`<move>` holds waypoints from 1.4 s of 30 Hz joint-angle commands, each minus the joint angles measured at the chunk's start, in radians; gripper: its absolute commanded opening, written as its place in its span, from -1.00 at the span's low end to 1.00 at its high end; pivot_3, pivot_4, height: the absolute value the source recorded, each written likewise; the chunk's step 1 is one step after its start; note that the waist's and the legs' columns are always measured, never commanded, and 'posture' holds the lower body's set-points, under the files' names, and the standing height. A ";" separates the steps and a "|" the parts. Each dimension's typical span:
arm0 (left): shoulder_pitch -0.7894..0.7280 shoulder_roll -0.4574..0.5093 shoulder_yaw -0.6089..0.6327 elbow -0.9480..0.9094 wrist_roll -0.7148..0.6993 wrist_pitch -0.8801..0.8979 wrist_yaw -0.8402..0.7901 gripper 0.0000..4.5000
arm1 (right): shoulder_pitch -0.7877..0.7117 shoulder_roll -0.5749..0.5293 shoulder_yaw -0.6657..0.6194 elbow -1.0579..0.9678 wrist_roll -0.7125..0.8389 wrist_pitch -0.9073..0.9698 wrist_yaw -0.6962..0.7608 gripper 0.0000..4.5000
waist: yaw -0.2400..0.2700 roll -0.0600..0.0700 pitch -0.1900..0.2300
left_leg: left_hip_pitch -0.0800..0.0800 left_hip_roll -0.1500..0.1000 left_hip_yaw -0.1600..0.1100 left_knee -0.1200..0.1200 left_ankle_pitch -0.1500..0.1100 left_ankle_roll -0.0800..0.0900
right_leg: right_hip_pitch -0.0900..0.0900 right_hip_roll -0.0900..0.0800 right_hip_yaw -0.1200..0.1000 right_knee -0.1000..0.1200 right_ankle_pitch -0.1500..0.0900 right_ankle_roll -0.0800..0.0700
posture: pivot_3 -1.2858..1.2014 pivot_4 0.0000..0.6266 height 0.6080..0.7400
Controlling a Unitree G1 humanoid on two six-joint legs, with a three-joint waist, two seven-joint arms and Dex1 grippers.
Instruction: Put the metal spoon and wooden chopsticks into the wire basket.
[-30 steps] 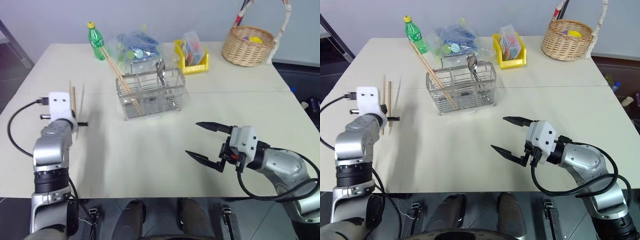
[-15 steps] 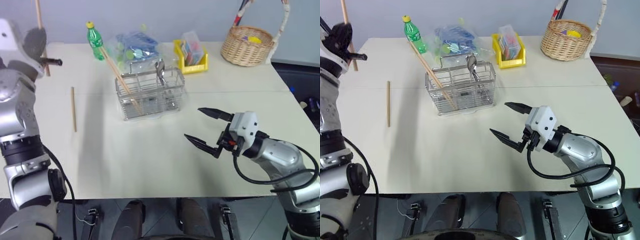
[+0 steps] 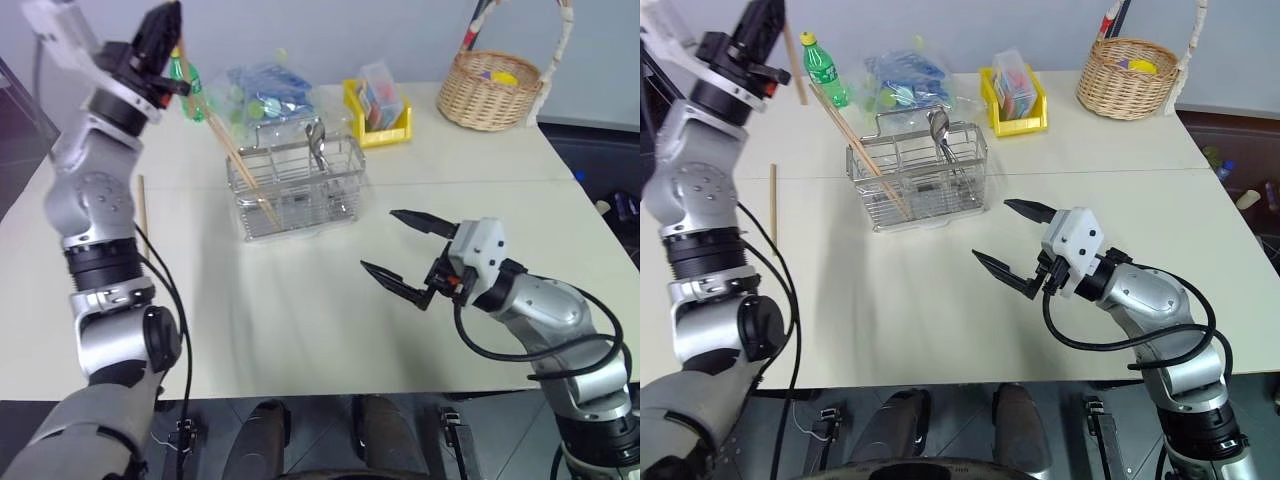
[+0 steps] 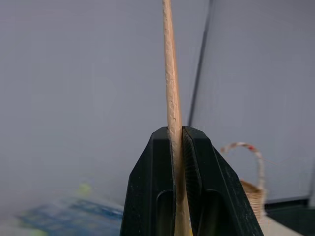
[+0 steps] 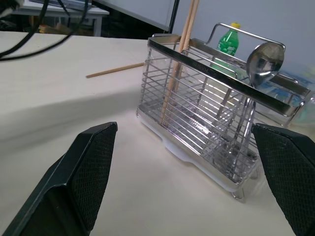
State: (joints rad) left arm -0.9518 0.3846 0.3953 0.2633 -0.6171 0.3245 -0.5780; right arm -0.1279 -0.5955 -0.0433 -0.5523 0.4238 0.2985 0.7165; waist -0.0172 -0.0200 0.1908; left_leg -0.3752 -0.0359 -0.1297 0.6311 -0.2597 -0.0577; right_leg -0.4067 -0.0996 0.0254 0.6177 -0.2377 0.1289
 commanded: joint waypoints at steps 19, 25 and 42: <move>0.192 -0.186 -0.070 -0.161 -0.030 -0.039 0.081 -0.96 | 0.003 0.039 0.020 -0.020 -0.022 -0.027 -0.029 1.00 | 0.003 0.000 0.000 | 0.000 0.000 0.000 0.000 0.000 0.000 | 0.000 0.000 0.000 0.000 0.000 0.000 | 0.03 -0.52 1.00; 0.219 -0.197 -0.086 -0.208 -0.037 -0.020 0.095 -0.96 | 0.009 0.042 0.026 -0.015 -0.025 -0.037 -0.025 1.00 | 0.004 0.000 0.000 | 0.000 0.000 0.000 0.000 0.000 0.000 | 0.000 0.000 0.000 0.000 0.000 0.000 | 0.03 -0.52 1.00; 0.282 -0.198 -0.127 -0.277 -0.034 0.000 0.113 -0.08 | 0.006 0.042 0.028 0.005 -0.026 -0.053 -0.012 1.00 | 0.005 0.000 0.000 | 0.000 0.000 0.000 0.000 0.000 0.000 | 0.000 0.000 0.000 0.000 0.000 0.000 | 0.03 -0.52 1.00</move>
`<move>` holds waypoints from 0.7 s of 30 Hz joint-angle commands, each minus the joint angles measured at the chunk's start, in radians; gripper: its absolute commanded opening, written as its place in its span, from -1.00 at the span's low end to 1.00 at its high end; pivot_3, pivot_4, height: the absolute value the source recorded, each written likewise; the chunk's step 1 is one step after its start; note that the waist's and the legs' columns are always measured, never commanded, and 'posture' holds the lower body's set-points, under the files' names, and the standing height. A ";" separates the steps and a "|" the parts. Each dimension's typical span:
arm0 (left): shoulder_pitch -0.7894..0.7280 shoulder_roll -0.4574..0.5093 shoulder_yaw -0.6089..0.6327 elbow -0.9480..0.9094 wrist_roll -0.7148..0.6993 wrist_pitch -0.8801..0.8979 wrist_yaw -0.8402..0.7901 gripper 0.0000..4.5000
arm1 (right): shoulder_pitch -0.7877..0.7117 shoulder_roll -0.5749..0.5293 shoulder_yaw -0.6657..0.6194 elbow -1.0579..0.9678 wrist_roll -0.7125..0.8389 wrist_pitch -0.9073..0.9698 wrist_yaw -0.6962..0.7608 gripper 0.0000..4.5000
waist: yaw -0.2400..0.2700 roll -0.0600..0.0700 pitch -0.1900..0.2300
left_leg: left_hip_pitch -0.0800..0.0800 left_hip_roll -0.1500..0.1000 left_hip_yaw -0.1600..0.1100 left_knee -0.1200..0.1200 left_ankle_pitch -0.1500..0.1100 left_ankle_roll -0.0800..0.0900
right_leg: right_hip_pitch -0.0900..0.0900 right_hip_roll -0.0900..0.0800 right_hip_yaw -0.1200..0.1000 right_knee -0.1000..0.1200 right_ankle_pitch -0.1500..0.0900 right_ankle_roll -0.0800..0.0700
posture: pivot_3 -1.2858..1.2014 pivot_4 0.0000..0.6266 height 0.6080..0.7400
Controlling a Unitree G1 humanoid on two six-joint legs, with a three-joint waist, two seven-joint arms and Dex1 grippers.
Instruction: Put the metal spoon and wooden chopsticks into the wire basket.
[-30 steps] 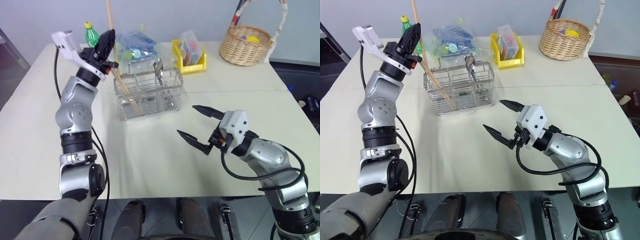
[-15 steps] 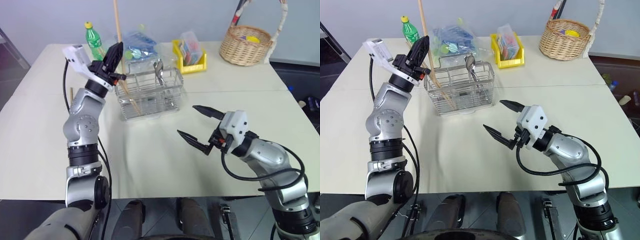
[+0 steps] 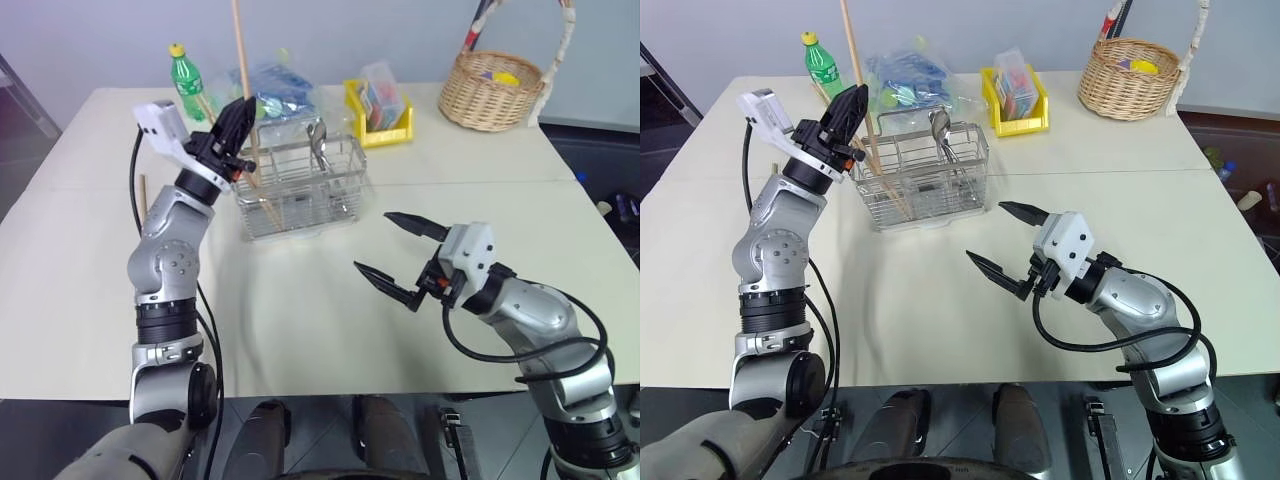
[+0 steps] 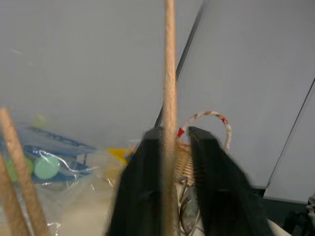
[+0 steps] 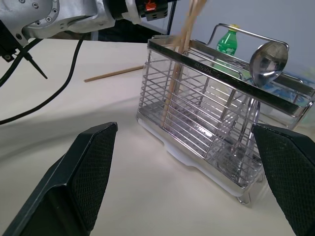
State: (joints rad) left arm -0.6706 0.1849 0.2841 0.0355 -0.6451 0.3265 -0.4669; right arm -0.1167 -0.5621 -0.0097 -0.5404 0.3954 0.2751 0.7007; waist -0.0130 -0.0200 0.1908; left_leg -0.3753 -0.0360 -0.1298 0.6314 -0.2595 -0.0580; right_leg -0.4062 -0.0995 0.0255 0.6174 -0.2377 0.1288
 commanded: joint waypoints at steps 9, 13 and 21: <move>0.006 0.003 -0.026 -0.067 -0.015 -0.004 0.014 0.97 | -0.011 0.011 -0.003 0.003 -0.001 -0.039 0.006 1.00 | 0.000 0.000 0.000 | 0.000 0.000 0.000 0.000 0.000 0.000 | 0.000 0.000 0.000 0.000 0.000 0.000 | 0.03 -0.52 1.00; -0.022 0.019 -0.008 -0.085 -0.030 0.006 0.032 0.97 | -0.014 0.010 -0.003 0.010 0.000 -0.045 0.009 1.00 | 0.000 0.000 0.000 | 0.000 0.000 0.000 0.000 0.000 0.000 | 0.000 0.000 0.000 0.000 0.000 0.000 | 0.03 -0.52 1.00; -0.092 0.201 0.112 -0.088 -0.076 0.077 0.100 0.97 | -0.041 -0.009 -0.021 0.005 0.042 -0.019 0.042 1.00 | -0.005 0.000 0.000 | 0.001 0.000 0.000 0.000 0.000 0.000 | 0.000 0.000 0.000 0.000 0.000 0.000 | 0.03 -0.52 1.00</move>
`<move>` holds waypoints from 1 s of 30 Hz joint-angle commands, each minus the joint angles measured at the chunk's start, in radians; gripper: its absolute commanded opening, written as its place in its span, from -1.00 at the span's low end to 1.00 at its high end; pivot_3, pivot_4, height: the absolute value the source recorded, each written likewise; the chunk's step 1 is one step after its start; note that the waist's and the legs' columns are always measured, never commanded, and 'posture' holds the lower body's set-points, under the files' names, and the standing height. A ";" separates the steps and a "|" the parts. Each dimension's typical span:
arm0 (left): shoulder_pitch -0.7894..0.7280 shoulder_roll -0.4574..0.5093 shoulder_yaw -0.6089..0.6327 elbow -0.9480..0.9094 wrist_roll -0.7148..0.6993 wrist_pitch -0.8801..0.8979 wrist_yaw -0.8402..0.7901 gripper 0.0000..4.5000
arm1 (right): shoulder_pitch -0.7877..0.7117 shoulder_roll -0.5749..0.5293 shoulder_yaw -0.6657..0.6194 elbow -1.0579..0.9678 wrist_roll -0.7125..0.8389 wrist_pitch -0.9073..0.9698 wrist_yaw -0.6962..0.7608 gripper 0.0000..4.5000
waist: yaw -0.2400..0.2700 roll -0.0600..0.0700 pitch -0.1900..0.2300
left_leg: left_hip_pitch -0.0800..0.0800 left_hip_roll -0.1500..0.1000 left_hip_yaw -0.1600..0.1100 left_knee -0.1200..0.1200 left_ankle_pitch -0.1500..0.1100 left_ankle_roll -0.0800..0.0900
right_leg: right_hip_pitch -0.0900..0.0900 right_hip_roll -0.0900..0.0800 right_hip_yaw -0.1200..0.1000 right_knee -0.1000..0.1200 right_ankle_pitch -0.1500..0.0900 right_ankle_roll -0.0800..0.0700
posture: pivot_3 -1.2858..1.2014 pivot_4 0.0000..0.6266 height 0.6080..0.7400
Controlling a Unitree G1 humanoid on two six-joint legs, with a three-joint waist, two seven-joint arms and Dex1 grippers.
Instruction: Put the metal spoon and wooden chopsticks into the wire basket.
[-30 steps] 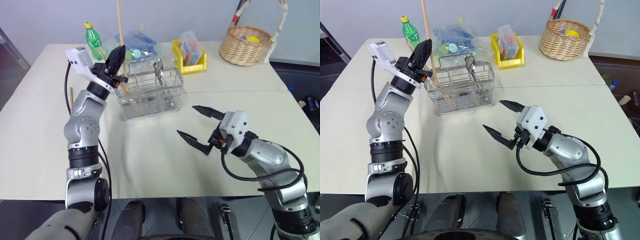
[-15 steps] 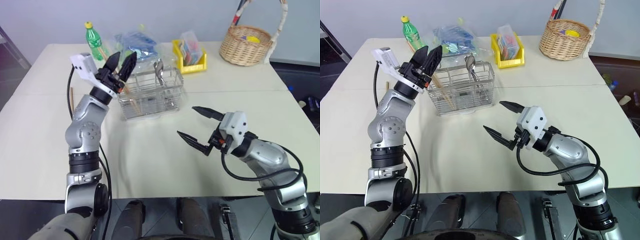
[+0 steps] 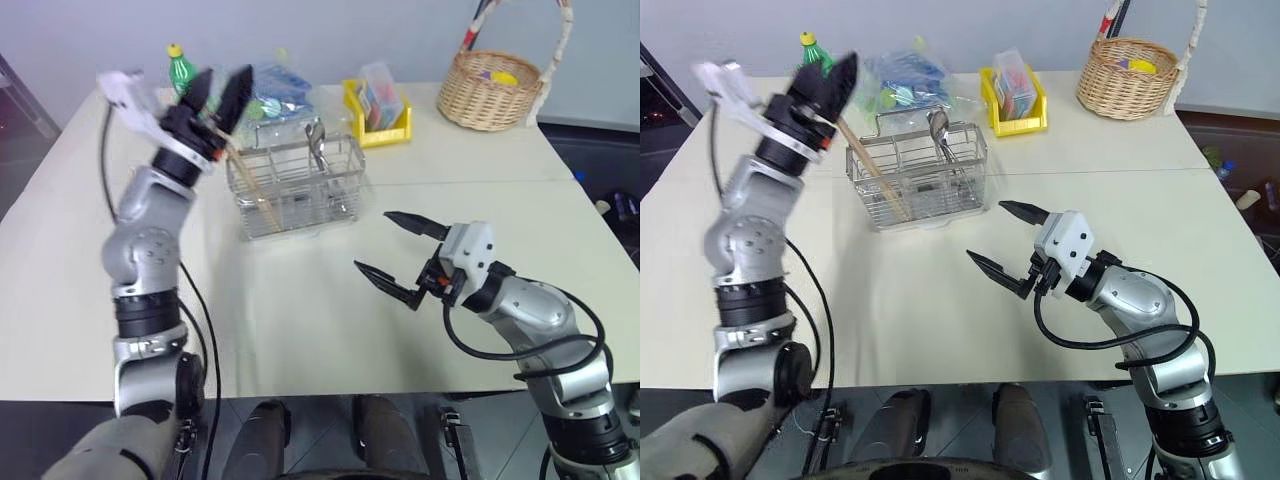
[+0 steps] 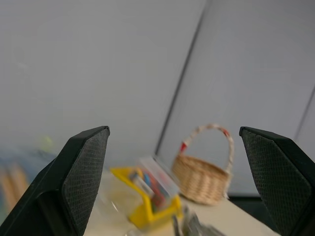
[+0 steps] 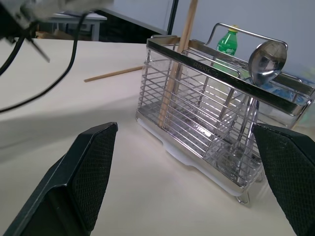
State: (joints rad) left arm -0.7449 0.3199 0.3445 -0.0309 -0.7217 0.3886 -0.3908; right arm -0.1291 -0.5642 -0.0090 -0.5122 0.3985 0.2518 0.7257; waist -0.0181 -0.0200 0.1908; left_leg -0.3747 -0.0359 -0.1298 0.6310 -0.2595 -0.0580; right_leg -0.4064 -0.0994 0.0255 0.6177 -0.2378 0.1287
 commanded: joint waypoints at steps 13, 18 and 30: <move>0.175 0.433 0.061 0.137 0.353 0.120 0.187 0.97 | -0.128 -0.136 -0.047 -0.040 0.207 0.128 0.170 1.00 | 0.004 0.000 0.000 | 0.000 0.000 0.000 0.000 0.000 0.000 | 0.000 0.000 0.000 0.000 0.000 0.000 | 0.03 -0.52 1.00; 0.252 0.434 0.064 0.208 0.431 0.179 0.262 0.97 | -0.157 -0.141 -0.038 -0.032 0.216 0.146 0.180 1.00 | 0.004 0.000 0.000 | 0.000 0.000 0.000 0.000 0.000 0.000 | 0.000 0.000 0.000 0.000 0.000 0.000 | 0.03 -0.52 1.00; 0.263 0.301 0.009 0.245 0.488 0.234 0.309 0.97 | -0.173 -0.118 -0.023 -0.087 0.232 0.183 0.148 1.00 | 0.007 0.000 0.000 | -0.001 0.000 -0.001 0.000 0.000 0.000 | -0.001 0.000 0.000 0.000 0.000 0.000 | 0.03 -0.52 1.00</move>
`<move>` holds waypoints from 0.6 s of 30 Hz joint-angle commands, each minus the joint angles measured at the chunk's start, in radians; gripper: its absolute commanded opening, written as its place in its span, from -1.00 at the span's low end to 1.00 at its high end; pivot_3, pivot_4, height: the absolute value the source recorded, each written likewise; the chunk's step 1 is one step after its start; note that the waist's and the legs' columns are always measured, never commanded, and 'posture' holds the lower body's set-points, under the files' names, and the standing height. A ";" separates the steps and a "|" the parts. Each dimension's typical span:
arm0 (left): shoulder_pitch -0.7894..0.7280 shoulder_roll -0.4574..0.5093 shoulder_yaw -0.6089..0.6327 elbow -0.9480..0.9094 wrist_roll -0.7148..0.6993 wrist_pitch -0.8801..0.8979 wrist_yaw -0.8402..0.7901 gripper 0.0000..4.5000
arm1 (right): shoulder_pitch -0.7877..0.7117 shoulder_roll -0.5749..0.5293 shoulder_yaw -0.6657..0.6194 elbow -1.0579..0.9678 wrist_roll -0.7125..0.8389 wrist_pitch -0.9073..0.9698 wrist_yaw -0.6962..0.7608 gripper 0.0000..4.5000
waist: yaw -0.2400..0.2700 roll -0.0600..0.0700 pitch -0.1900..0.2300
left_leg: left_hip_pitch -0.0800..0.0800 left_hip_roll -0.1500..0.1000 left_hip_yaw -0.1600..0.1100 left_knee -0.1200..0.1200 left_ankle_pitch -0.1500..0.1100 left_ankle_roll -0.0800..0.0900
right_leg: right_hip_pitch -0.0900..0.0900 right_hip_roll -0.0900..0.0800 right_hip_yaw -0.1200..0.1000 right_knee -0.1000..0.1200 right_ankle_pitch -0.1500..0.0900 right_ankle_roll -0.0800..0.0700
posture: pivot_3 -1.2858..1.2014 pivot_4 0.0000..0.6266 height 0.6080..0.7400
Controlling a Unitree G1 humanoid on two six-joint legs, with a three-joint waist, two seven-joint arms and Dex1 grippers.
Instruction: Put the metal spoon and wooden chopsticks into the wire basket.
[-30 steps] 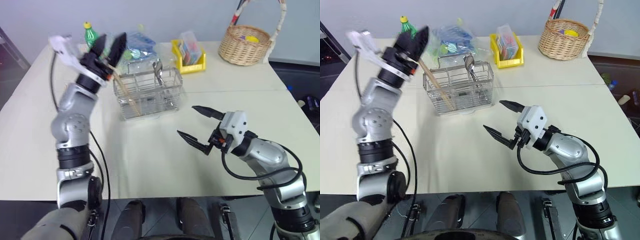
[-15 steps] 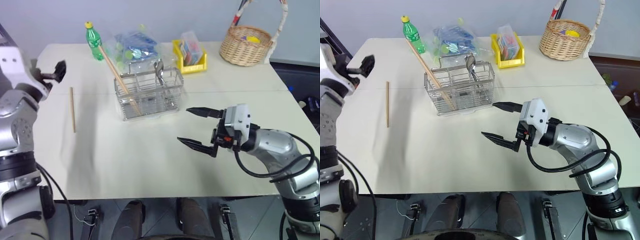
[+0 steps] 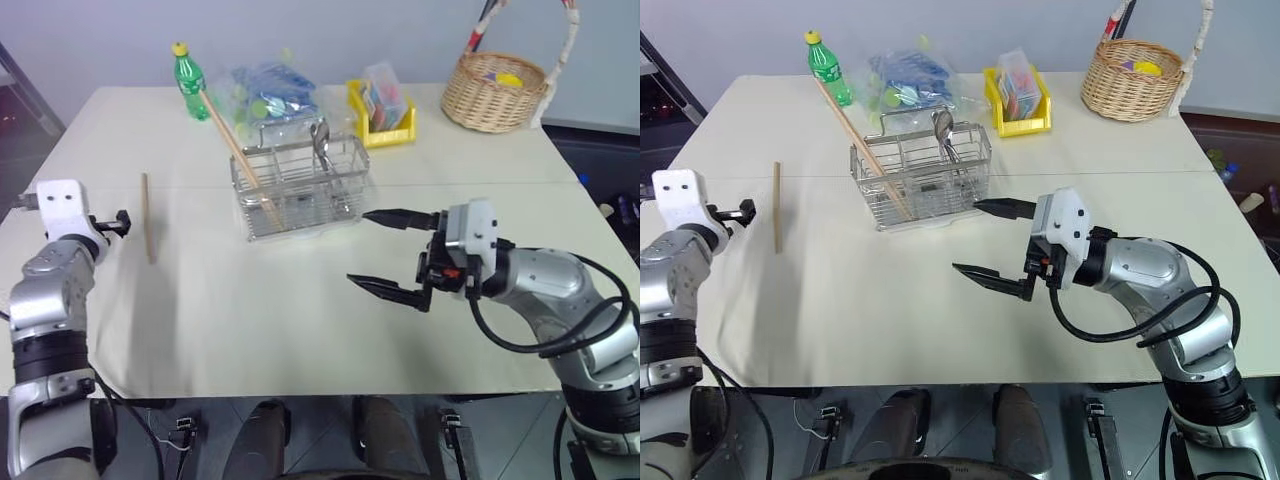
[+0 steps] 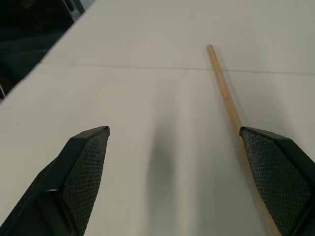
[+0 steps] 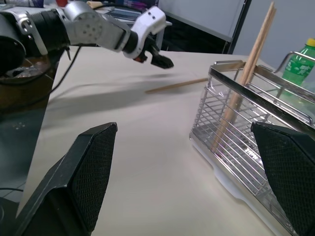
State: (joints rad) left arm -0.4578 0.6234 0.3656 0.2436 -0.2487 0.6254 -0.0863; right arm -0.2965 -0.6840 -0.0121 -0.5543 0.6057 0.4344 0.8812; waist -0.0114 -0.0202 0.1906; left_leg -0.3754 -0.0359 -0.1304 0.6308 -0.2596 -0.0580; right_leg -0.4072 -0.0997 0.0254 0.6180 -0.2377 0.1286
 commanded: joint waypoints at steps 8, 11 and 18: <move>-0.078 -0.073 -0.049 0.060 0.057 0.068 0.067 0.97 | 0.019 0.002 -0.033 -0.077 0.032 0.021 -0.045 1.00 | -0.002 0.000 0.000 | 0.000 0.000 0.000 0.000 0.000 0.000 | -0.001 0.000 0.000 0.001 0.000 0.000 | 0.03 -0.52 1.00; -0.148 -0.084 -0.038 0.142 0.065 0.075 0.105 0.97 | 0.024 0.004 -0.034 -0.083 0.032 0.025 -0.060 1.00 | 0.000 0.000 0.000 | 0.000 0.000 0.000 0.000 0.000 0.000 | 0.000 0.000 0.000 0.001 0.000 0.000 | 0.03 -0.52 1.00; -0.292 -0.076 -0.042 0.316 0.077 0.076 0.126 0.97 | 0.030 0.014 -0.028 -0.094 0.027 0.031 -0.092 1.00 | -0.003 -0.001 0.000 | 0.000 0.000 0.000 0.000 0.000 0.000 | -0.001 0.000 0.000 0.001 0.000 0.000 | 0.03 -0.52 1.00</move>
State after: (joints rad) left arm -0.7256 0.5311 0.3085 0.5501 -0.1824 0.6978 0.0296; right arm -0.2667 -0.6783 -0.0174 -0.6069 0.6151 0.4738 0.7971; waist -0.0143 -0.0209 0.1902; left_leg -0.3754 -0.0361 -0.1303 0.6311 -0.2596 -0.0580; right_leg -0.4079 -0.0996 0.0252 0.6192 -0.2377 0.1288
